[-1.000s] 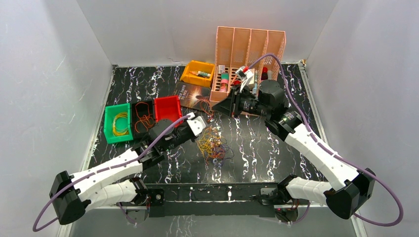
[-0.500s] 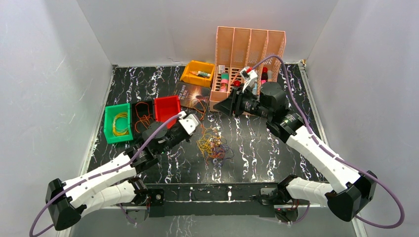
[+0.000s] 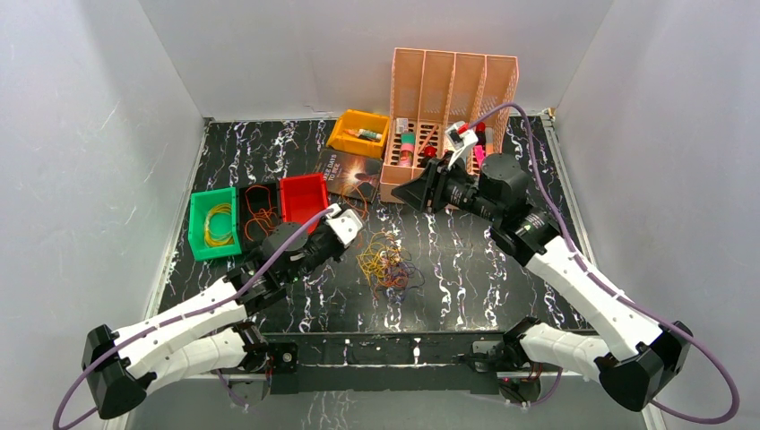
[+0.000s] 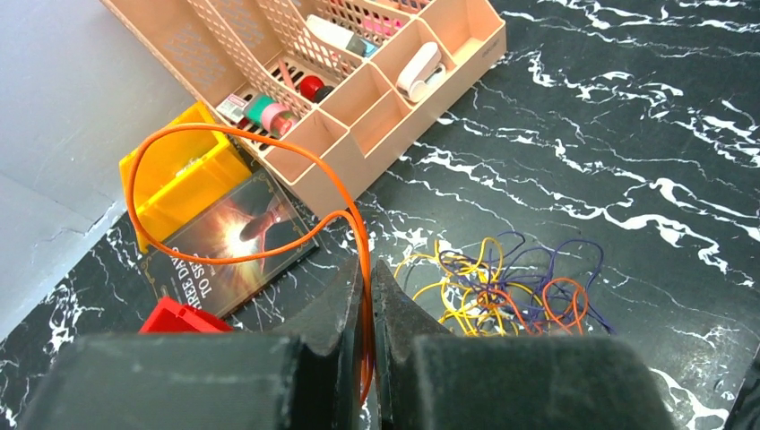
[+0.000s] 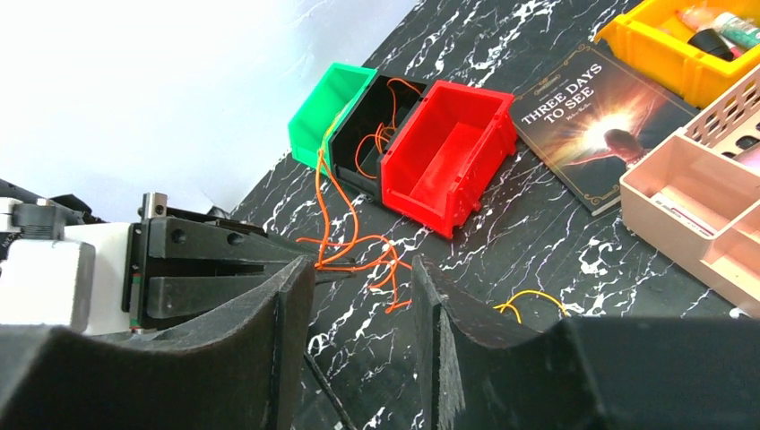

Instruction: Untangle the cables

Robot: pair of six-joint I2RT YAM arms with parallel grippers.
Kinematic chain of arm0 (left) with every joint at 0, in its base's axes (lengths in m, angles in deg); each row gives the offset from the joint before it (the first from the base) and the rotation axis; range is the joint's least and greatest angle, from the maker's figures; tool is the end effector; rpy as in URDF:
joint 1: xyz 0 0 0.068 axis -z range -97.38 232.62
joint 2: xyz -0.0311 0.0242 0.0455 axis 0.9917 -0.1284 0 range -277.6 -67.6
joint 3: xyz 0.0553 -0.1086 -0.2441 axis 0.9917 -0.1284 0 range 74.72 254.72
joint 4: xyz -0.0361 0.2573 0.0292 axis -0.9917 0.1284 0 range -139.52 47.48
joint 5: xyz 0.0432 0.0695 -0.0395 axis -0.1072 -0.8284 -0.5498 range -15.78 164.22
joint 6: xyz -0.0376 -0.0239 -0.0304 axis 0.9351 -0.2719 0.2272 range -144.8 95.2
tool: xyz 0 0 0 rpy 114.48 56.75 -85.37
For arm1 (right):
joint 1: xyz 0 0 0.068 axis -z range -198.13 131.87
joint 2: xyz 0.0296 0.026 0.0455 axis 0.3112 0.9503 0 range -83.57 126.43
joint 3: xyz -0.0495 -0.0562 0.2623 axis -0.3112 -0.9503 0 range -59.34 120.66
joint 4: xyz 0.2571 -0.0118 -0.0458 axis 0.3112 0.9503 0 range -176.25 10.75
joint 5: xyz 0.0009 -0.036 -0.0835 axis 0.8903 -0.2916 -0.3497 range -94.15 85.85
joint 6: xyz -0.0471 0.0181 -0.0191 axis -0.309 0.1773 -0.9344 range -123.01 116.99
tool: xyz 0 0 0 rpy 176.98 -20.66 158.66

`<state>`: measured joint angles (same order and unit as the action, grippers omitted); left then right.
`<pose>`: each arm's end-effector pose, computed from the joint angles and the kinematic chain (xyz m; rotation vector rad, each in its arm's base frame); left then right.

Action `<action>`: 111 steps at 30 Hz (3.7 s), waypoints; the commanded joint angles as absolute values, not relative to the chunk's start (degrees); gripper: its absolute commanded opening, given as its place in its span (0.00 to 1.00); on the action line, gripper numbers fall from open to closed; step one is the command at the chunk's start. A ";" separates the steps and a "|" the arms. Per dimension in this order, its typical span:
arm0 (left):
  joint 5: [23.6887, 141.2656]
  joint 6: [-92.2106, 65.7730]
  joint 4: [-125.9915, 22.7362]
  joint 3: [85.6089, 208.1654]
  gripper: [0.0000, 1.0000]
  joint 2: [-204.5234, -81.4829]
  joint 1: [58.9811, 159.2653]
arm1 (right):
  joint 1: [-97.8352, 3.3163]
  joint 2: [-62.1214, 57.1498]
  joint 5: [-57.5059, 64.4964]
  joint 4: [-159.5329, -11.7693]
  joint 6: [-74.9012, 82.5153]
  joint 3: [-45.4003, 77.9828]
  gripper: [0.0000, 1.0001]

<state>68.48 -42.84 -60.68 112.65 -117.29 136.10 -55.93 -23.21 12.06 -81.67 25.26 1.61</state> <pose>0.1282 -0.1671 0.3224 0.8672 1.3395 -0.4040 0.1850 0.1560 0.3979 -0.3755 1.7180 1.0945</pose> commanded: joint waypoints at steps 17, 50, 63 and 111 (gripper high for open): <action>84.96 -24.46 -40.15 134.05 0.00 -128.51 95.92 | -56.07 -24.48 7.67 -81.49 22.77 0.21 0.57; 79.74 -20.99 -35.00 142.75 0.00 -139.85 80.97 | -56.06 -27.22 -7.44 -73.55 12.05 -4.42 0.86; 74.26 -24.56 -38.87 140.42 0.00 -145.70 79.58 | -56.07 -26.99 -5.55 -73.06 12.81 -5.02 0.86; 78.95 -20.98 -32.78 137.34 0.41 -153.55 79.49 | -56.03 -23.95 0.19 -74.38 16.37 -6.85 0.87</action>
